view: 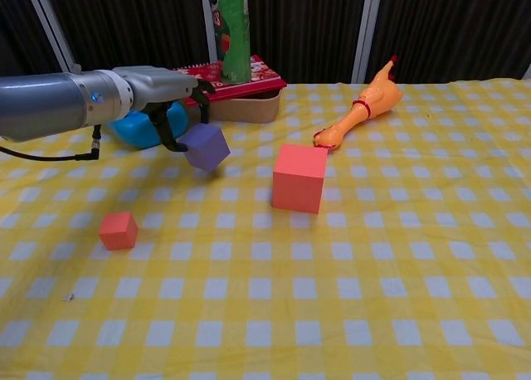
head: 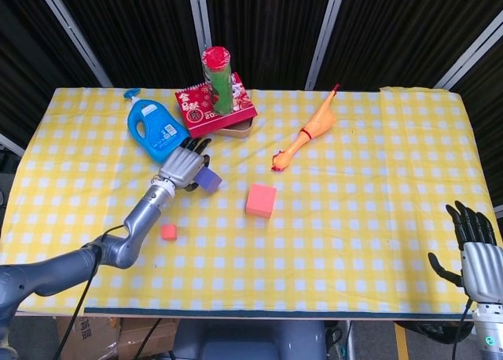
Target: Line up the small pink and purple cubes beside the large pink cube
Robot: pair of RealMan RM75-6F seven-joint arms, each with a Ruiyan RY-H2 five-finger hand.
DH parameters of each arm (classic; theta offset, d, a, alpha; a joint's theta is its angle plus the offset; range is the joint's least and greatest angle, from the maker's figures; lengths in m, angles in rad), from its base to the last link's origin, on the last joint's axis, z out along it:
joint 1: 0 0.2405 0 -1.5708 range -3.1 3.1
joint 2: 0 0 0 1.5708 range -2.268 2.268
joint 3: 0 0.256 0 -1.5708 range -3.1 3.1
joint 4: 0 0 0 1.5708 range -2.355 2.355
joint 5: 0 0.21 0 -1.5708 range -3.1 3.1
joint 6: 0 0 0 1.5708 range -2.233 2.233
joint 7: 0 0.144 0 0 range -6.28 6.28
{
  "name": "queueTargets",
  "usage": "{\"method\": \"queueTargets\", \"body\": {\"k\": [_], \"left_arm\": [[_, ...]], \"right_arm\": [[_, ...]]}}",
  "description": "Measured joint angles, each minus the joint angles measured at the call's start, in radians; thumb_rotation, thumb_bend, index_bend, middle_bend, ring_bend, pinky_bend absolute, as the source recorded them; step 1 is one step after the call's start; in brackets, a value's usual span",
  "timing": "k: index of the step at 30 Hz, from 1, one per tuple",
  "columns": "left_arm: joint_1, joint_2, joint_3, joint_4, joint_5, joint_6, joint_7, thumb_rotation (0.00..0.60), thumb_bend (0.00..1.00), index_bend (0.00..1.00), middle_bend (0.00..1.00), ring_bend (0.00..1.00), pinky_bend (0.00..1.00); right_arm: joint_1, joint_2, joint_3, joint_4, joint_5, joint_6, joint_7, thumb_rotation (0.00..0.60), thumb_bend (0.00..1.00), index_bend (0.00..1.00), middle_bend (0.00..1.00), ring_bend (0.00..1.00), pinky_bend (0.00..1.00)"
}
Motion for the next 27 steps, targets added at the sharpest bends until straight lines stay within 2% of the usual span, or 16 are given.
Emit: {"method": "queueTargets", "body": {"k": [7,13,16,27], "left_arm": [[-0.058,-0.009,-0.017,-0.128,-0.353,0.114,0.24,0.6,0.34,0.42,0.0,0.0,0.07],[-0.139,-0.035,-0.029,-0.213,-0.573,0.233,0.403,0.6,0.34,0.42,0.0,0.0,0.07],[-0.172,-0.061,-0.036,-0.224,-0.618,0.258,0.436,0.6,0.34,0.42,0.0,0.0,0.07],[-0.23,-0.128,-0.049,-0.186,-0.678,0.286,0.473,0.6,0.34,0.41,0.0,0.0,0.07]], "right_arm": [[0.0,0.002,0.0,-0.002,0.001,0.0,0.003,0.6,0.37,0.0,0.0,0.0,0.04],[0.0,0.004,0.0,-0.002,-0.002,0.0,0.008,0.6,0.37,0.0,0.0,0.0,0.04],[-0.001,0.004,-0.001,-0.001,-0.004,0.001,0.01,0.6,0.37,0.0,0.0,0.0,0.04],[-0.002,0.006,0.0,-0.002,-0.005,0.004,0.021,0.6,0.37,0.0,0.0,0.0,0.04]]}}
